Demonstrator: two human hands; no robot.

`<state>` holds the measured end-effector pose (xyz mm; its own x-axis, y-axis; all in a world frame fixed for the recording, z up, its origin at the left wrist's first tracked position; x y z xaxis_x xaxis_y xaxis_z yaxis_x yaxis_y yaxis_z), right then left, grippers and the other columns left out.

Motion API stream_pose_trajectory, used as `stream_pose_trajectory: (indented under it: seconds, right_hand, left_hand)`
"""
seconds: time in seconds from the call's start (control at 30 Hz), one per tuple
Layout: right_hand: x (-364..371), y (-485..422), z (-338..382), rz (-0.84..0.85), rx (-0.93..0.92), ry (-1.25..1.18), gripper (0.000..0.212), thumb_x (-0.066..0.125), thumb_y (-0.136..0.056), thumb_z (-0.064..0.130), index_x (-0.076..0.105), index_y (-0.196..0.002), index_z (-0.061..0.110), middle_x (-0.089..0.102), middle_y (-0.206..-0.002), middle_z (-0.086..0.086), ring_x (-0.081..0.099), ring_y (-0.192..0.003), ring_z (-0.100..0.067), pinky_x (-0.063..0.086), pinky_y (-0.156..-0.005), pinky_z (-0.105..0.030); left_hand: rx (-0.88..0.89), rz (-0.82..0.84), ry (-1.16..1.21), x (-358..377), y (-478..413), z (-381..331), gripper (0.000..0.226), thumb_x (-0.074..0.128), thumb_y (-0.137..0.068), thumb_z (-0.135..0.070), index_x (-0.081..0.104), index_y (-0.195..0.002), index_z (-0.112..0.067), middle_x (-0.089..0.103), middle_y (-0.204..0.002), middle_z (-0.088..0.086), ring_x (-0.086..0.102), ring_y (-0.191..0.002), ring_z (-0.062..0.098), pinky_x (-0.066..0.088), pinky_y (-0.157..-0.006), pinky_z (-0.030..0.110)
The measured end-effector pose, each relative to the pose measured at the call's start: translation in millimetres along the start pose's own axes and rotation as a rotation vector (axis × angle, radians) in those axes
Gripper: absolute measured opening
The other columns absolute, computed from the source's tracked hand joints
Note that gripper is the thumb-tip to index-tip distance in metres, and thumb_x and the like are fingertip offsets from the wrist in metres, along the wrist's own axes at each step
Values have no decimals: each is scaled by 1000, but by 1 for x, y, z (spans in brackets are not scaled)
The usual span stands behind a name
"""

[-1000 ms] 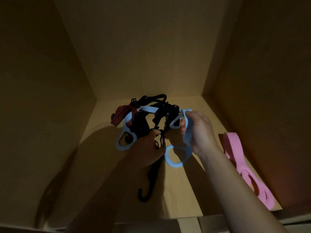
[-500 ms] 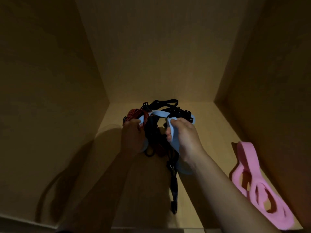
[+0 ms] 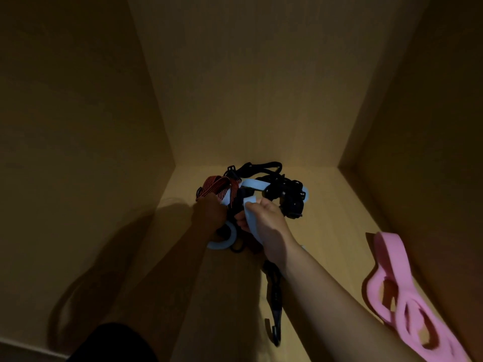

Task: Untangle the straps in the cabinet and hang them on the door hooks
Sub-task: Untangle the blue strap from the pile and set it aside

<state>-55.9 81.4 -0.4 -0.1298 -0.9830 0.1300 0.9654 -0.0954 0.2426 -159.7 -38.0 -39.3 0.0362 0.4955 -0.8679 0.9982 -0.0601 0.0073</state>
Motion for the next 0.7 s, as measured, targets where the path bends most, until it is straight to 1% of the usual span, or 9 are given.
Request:
stream_pose_trajectory:
  seconds: [0.07, 0.13, 0.17, 0.23, 0.33, 0.37, 0.5, 0.6, 0.7]
  right_hand:
    - [1, 0, -2, 0, 19, -5, 21, 40, -97, 13, 50, -79, 12, 56, -73, -6, 54, -69, -16, 47, -64, -25]
    - [0, -2, -2, -15, 48, -13, 22, 41, -97, 14, 49, -76, 12, 55, -72, -6, 53, -67, -17, 46, -63, -26]
    - [-1, -3, -3, -28, 66, -30, 23, 42, -96, 15, 48, -74, 11, 54, -70, -6, 52, -65, -18, 45, -62, -27]
    - [-2, -6, -2, -46, 91, -97, 22, 45, -95, 17, 46, -74, 9, 50, -62, -4, 47, -58, -16, 41, -56, -27]
    - [-2, -11, 7, -30, 94, -226, 26, 47, -94, 23, 48, -72, 11, 44, -53, -3, 37, -47, -13, 30, -48, -25]
    - [-1, -11, 11, -24, 96, -242, 28, 47, -94, 26, 50, -71, 11, 44, -53, -2, 37, -46, -13, 30, -48, -25]
    - [-2, -15, 23, -3, 124, -225, 34, 50, -91, 42, 63, -82, 12, 55, -60, -1, 46, -52, -12, 35, -50, -23]
    - [-1, -17, 42, 22, 22, -198, 41, 57, -85, 46, 65, -99, 7, 65, -71, 1, 54, -60, -11, 37, -53, -23]
    - [-3, -12, 59, 9, -64, -153, 41, 66, -83, 31, 57, -111, 3, 69, -83, -4, 66, -70, -15, 45, -53, -22]
  left_hand:
    - [92, 31, -42, -3, 3, -11, 30, 41, -89, 1, 44, -59, -3, 32, -59, 8, 38, -59, 30, 29, -56, 24]
    - [187, -7, -50, -22, 10, -35, 12, 52, -85, 0, 62, -85, 7, 56, -77, 19, 59, -87, 26, 39, -68, 23]
    - [269, -99, -140, -35, 10, -46, 14, 70, -74, -4, 65, -79, 8, 62, -76, 23, 65, -79, 25, 43, -63, 21]
    - [328, -256, -38, -61, 14, -56, 36, 91, -37, -11, 58, -47, -1, 58, -47, 12, 58, -41, 19, 37, -39, 16]
    - [474, -335, 308, -99, 34, -82, 29, 72, -56, 5, 51, -50, -13, 52, -49, 3, 50, -34, 7, 37, -42, 18]
    - [444, -359, 441, -109, 38, -85, 29, 65, -64, 8, 49, -52, -13, 49, -50, 5, 49, -36, 8, 38, -45, 23]
    - [79, -67, 907, -88, 33, -78, 41, 39, -78, 6, 46, -46, -18, 42, -46, 3, 39, -47, 18, 29, -51, 26]
    - [34, -63, 935, -99, 36, -81, 45, 35, -80, 3, 49, -43, -19, 45, -39, 0, 42, -42, 19, 30, -47, 23]
    - [96, -102, 805, -115, 39, -84, 37, 35, -81, 0, 48, -51, -18, 46, -46, 6, 46, -41, 15, 34, -52, 28]
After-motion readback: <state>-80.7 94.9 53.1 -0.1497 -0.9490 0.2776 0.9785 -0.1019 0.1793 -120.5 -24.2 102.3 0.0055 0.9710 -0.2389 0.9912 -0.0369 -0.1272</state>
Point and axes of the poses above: each hand's wrist, its own y-axis away from the middle knuckle, its own x-axis out of the palm, z = x × y, the point moved 9 cm from there along -y, towards the middle knuckle
